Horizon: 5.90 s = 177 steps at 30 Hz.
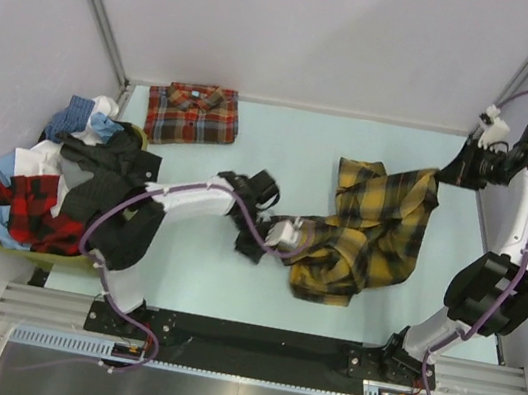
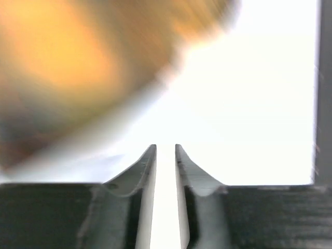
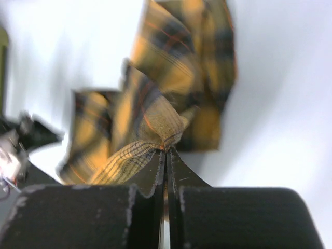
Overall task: Fold and stack the long sleeve shirts
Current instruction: Flatten the shirt out
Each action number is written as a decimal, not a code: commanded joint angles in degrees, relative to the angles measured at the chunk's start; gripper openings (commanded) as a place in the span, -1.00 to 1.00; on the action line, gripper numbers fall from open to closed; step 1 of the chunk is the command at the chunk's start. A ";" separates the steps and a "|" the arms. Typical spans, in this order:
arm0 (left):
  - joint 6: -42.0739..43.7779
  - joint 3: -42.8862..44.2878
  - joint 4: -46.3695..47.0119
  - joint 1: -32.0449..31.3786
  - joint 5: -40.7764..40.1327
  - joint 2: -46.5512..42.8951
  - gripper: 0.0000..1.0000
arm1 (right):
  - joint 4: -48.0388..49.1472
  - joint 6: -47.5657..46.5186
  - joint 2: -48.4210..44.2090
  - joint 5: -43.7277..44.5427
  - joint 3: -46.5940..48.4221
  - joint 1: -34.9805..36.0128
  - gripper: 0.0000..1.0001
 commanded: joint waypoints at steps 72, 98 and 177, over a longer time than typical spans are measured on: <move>10.18 12.38 0.98 12.14 -13.47 -0.22 0.57 | 5.29 0.54 -10.54 -9.09 -16.48 5.37 -1.00; 13.11 -14.00 50.98 6.07 -32.62 -4.71 0.48 | 4.77 0.45 -3.77 -10.06 -13.32 0.01 -1.00; -0.51 9.29 -5.71 27.78 -16.72 -0.49 -1.00 | 23.41 17.51 21.81 -4.77 0.86 4.33 0.48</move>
